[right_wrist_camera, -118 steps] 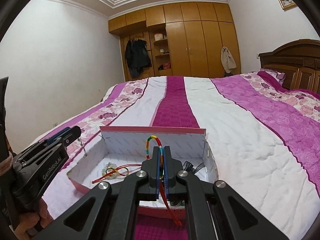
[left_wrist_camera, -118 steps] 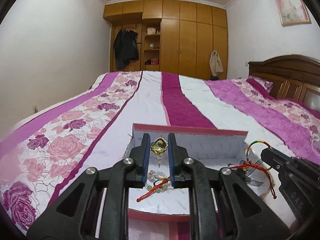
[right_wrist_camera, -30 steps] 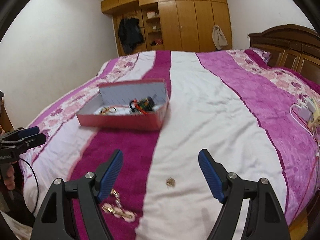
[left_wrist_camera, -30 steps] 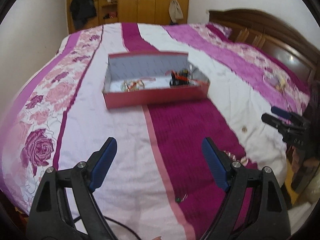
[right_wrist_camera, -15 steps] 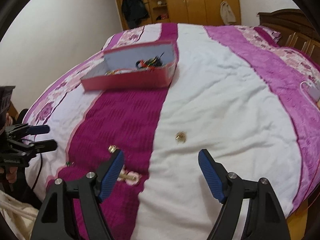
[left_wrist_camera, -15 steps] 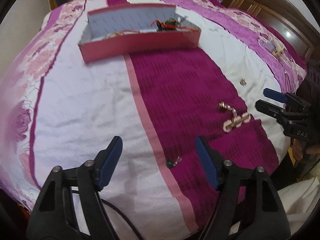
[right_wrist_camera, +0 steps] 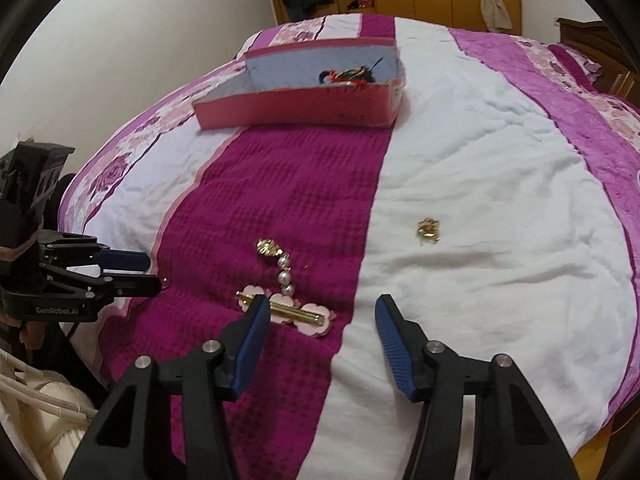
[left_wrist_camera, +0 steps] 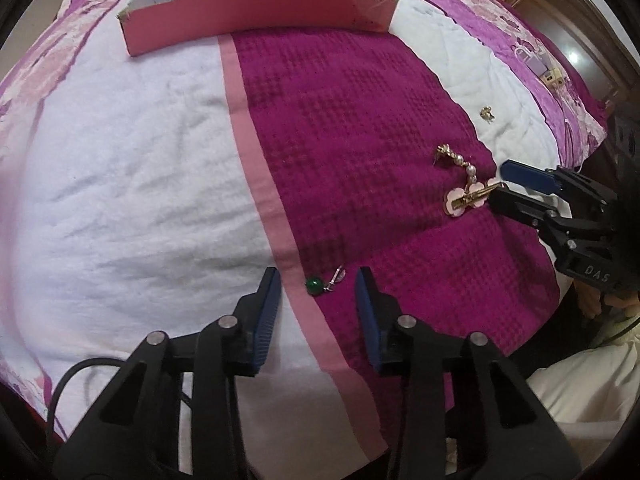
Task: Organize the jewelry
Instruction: 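Close left gripper on the green bead earring while right gripper closes on the hairpin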
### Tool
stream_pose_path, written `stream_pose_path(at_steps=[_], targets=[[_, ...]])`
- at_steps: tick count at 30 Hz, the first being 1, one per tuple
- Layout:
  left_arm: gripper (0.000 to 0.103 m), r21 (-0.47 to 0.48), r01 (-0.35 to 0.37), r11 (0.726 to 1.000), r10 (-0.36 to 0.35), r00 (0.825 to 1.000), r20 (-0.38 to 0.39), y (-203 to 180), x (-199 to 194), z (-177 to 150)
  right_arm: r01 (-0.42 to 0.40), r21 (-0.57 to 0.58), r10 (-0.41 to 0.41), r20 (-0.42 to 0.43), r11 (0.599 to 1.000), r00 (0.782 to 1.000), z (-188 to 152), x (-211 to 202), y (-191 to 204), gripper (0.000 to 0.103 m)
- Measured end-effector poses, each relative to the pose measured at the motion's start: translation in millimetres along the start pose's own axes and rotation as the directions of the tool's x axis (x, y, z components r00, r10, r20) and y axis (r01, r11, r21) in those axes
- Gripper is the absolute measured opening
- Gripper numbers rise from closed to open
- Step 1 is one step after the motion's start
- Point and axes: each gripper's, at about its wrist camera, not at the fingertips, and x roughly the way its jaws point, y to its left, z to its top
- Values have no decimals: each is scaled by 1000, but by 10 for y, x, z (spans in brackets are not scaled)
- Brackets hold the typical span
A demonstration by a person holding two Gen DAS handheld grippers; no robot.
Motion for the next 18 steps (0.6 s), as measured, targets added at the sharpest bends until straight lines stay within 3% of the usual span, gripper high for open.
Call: stream_pose_path(at_steps=[8, 18], targets=[[3, 3, -5, 1000, 5, 1000, -25, -12, 85, -8, -27, -37, 25, -51, 999, 998, -8, 115, 82, 46], [1, -2, 0, 1000, 0, 1000, -14, -4, 85, -16, -52, -55, 48, -72, 997, 996, -21, 162, 137, 26]])
